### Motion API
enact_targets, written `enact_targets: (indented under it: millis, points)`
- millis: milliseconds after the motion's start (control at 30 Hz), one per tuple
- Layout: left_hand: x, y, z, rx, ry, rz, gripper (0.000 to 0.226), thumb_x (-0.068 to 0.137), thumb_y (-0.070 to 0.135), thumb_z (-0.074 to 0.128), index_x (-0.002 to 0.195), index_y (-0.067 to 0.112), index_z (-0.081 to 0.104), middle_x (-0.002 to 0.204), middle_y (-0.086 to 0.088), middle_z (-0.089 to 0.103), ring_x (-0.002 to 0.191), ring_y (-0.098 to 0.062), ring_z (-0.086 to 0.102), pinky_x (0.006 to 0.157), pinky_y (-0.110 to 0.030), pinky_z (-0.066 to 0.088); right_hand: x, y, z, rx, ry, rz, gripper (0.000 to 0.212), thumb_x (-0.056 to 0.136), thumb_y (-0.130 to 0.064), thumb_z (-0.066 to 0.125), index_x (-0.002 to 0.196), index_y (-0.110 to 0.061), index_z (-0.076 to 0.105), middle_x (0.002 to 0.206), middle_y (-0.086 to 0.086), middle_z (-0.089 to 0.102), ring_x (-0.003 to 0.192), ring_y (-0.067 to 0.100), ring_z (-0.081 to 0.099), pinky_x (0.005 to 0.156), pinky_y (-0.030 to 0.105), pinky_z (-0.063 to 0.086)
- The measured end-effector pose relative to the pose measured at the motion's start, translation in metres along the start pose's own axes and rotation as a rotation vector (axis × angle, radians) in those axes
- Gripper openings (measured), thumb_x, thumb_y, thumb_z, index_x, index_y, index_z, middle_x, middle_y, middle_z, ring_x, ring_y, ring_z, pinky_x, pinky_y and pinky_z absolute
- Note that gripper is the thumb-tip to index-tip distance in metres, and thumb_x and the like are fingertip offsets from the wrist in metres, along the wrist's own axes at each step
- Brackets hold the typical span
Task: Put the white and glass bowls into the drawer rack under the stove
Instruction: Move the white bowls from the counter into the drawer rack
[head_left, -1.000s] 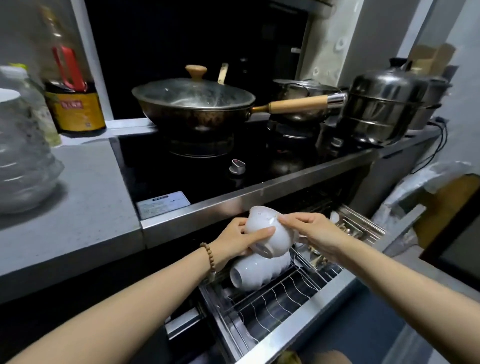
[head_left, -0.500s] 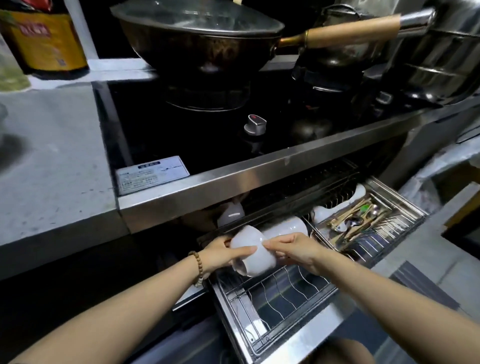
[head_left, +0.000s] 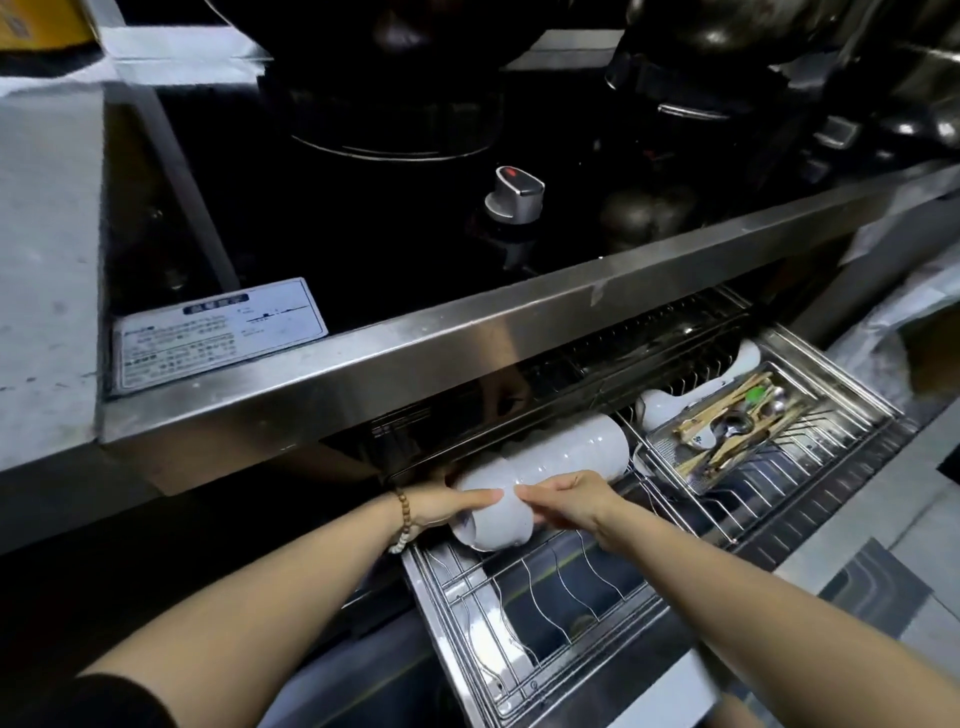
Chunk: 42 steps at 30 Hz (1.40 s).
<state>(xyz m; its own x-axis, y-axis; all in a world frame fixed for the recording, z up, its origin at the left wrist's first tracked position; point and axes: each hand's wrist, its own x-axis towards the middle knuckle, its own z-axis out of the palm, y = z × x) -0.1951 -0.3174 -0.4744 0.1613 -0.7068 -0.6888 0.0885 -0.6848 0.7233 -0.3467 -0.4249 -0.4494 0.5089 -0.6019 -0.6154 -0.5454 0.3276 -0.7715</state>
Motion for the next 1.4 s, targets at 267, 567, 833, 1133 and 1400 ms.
enact_targets:
  millis: [267,567,833,1133,1400]
  points:
    - [0.02,-0.011,0.005,-0.037,0.117,0.028,0.097,0.077,0.038,0.071,0.148,0.011,0.01,0.149,-0.009,0.034,0.134,-0.021,0.037,0.113,-0.031,0.03,0.016,0.015,0.002,0.046,0.104,-0.005,0.016,0.074,-0.01,0.078,0.075,0.003,0.069,0.046,0.0,0.062,0.039,0.006,0.055,0.043,0.014,0.046]
    - [0.026,-0.016,0.006,0.0,0.119,0.051,0.087,0.082,0.032,0.067,0.147,0.016,0.011,0.148,-0.006,0.033,0.133,-0.017,0.037,0.096,-0.02,0.033,0.02,0.024,0.003,0.045,0.122,-0.043,0.016,0.073,-0.008,0.078,0.063,-0.003,0.067,0.056,0.01,0.064,0.052,0.017,0.055,0.051,0.02,0.049]
    - [0.024,-0.013,-0.001,0.223,0.133,0.019,0.094,0.081,0.042,0.066,0.148,0.015,0.007,0.147,-0.007,0.037,0.13,-0.02,0.042,0.105,-0.026,0.035,0.022,0.028,0.003,-0.003,0.111,-0.06,0.015,0.071,-0.006,0.079,0.069,0.003,0.068,0.05,0.007,0.064,0.045,0.011,0.06,0.052,0.019,0.051]
    - [0.002,-0.003,0.012,0.363,0.325,0.059,0.086,0.082,0.047,0.062,0.146,0.009,0.019,0.142,-0.012,0.044,0.127,-0.024,0.046,0.093,-0.021,0.037,0.008,0.009,-0.005,-0.038,0.096,-0.123,0.011,0.075,-0.007,0.076,0.074,-0.005,0.065,0.069,0.008,0.06,0.066,0.02,0.056,0.073,0.037,0.055]
    - [-0.053,0.048,0.032,0.27,0.388,0.289,0.04,0.091,0.036,0.054,0.119,0.008,0.054,0.116,-0.009,0.062,0.117,-0.027,0.054,0.091,-0.025,0.042,-0.065,-0.034,-0.052,-0.201,0.223,-0.329,0.037,0.082,-0.027,0.07,0.113,-0.008,0.064,0.107,0.006,0.064,0.095,0.013,0.058,0.082,0.023,0.046]
